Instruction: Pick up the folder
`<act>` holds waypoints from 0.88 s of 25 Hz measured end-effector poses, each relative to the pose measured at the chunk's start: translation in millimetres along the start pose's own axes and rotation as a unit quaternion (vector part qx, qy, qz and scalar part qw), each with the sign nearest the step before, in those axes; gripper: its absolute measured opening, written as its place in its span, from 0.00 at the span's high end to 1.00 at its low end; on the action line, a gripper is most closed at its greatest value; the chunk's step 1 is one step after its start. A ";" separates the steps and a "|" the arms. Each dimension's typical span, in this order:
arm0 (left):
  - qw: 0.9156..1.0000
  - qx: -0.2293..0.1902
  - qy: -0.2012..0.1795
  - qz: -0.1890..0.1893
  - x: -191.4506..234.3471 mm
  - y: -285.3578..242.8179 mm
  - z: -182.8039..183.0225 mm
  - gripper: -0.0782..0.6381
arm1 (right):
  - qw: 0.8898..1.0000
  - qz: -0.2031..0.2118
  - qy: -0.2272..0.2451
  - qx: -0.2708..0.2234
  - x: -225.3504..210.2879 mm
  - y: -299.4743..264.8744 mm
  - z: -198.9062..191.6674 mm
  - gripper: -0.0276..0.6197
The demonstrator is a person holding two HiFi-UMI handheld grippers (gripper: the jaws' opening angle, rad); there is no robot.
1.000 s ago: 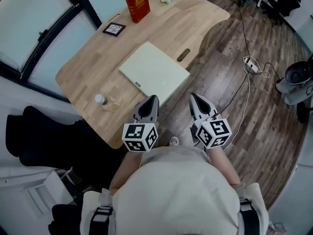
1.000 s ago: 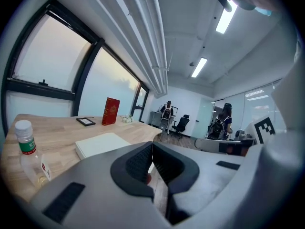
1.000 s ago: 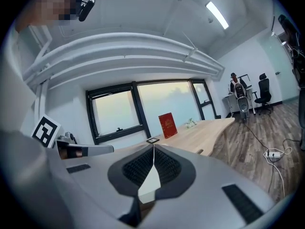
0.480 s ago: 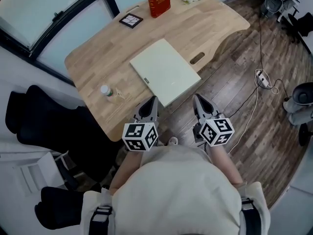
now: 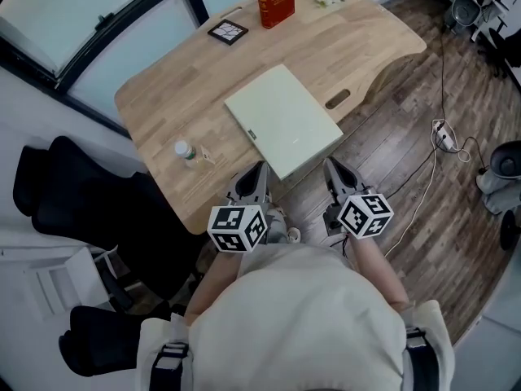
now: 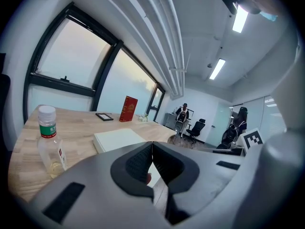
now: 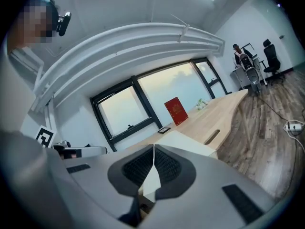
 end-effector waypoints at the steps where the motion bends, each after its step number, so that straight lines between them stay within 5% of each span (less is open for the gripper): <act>1: 1.000 0.000 0.000 -0.001 1.4 -0.9 0.4 0.86 | 1.000 0.002 -0.012 -0.001 -1.9 -1.2 -3.2 0.93; 11: 1.000 -0.002 -0.009 -0.022 15.0 -26.3 11.7 0.86 | 0.988 -0.014 -0.153 0.009 -42.9 -18.6 -43.9 0.93; 19: 1.000 -0.004 -0.009 -0.029 25.5 -43.8 22.2 0.86 | 0.948 -0.033 -0.317 -0.004 -85.3 -20.1 -81.1 0.91; 22: 1.000 -0.003 -0.007 -0.028 28.7 -48.1 22.8 0.86 | 0.932 -0.026 -0.361 -0.008 -95.3 -21.7 -90.6 0.75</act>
Point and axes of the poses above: the fingertips, and each gripper's own axes: y backward along the fingers, x to its left, z out of its top, the point moved 4 cm from there along y, backward along the fingers, and after that the axes turned 8 degrees about -x, right-handed, at the moved point
